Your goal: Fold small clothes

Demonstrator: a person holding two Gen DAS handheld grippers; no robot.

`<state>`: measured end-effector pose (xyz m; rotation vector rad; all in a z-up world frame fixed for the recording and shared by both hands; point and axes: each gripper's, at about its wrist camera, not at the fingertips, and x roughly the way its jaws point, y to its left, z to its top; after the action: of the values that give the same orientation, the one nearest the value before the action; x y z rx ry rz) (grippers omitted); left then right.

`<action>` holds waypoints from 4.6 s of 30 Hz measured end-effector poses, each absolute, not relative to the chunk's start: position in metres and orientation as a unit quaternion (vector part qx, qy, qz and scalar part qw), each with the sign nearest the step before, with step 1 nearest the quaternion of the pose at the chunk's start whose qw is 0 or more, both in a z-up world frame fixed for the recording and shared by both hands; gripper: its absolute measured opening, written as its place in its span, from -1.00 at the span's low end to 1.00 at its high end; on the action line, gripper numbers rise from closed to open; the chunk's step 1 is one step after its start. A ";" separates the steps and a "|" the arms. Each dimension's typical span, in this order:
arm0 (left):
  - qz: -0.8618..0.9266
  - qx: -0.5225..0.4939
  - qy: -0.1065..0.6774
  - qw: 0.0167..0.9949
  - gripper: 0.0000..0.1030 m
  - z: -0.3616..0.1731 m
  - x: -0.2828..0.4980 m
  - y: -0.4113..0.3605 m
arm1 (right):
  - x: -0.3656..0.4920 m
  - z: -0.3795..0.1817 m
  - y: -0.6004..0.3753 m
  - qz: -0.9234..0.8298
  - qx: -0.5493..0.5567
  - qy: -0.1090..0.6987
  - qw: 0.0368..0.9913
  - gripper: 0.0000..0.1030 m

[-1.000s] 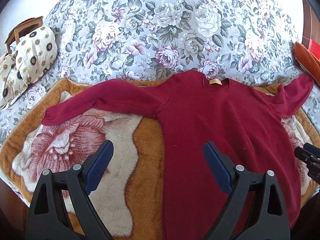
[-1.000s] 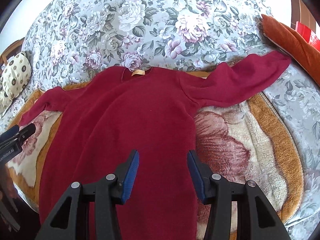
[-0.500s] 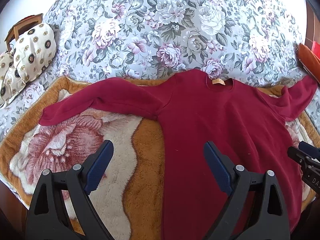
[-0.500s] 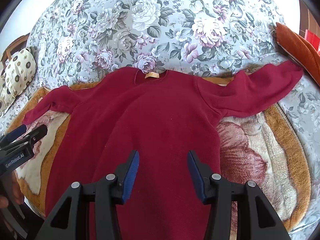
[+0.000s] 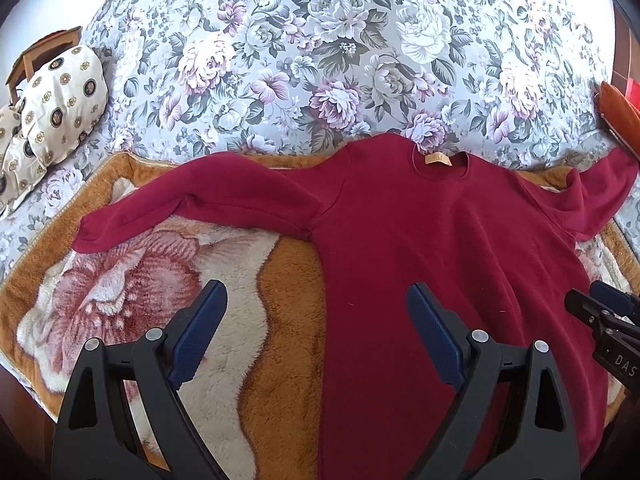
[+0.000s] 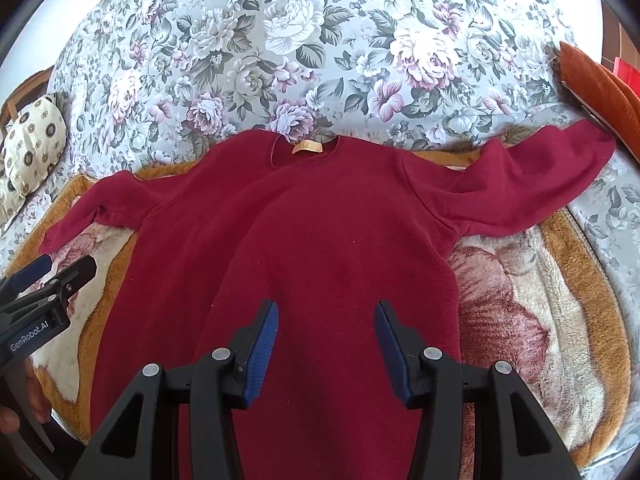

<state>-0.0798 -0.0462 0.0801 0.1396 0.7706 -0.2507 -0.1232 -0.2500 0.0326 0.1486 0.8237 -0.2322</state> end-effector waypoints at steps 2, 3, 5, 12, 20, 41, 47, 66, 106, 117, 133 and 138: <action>-0.121 0.068 0.374 0.917 0.78 0.080 -0.080 -0.046 | -0.121 0.031 -0.250 -0.112 0.071 0.401 0.906 -0.07; -0.121 0.068 0.375 0.917 0.78 0.080 -0.080 -0.046 | -0.120 0.031 -0.250 -0.113 0.071 0.402 0.906 -0.07; -0.120 0.069 0.377 0.916 0.78 0.079 -0.078 -0.047 | -0.118 0.030 -0.250 -0.114 0.072 0.402 0.906 -0.07; -0.119 0.068 0.383 0.913 0.78 0.075 -0.072 -0.050 | -0.109 0.029 -0.252 -0.113 0.075 0.404 0.904 -0.07; -0.117 0.069 0.390 0.911 0.78 0.070 -0.067 -0.050 | -0.096 0.026 -0.248 -0.107 0.074 0.408 0.904 -0.07; -0.034 -0.068 0.415 0.907 0.78 0.079 -0.028 0.044 | -0.046 0.014 -0.230 -0.072 0.055 0.423 0.901 -0.07; 0.012 -0.125 0.422 0.898 0.78 0.077 0.004 0.108 | -0.018 0.007 -0.217 -0.057 0.050 0.430 0.899 -0.07; 0.124 -0.399 0.392 0.820 0.77 0.018 0.092 0.247 | 0.020 -0.002 -0.180 0.003 0.033 0.424 0.905 -0.07; -0.298 -0.043 0.494 0.816 -0.87 0.054 0.047 -0.216 | -0.037 0.004 -0.381 -0.135 0.188 0.386 0.893 -0.07; -0.256 -0.102 0.443 0.853 0.40 0.106 0.029 -0.072 | -0.001 0.002 -0.370 -0.088 0.245 0.368 0.893 0.01; -0.113 -0.172 0.407 0.890 0.40 0.067 0.074 0.008 | 0.028 0.001 -0.332 -0.059 0.107 0.362 0.924 -0.92; -0.112 -0.178 0.387 0.898 0.40 0.074 0.073 0.009 | 0.010 0.050 -0.361 -0.133 0.037 0.299 0.944 -0.93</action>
<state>0.0725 0.0091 0.0740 -0.3686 0.8018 -0.2325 0.0098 -0.3607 0.0498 0.0757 0.6104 -0.2710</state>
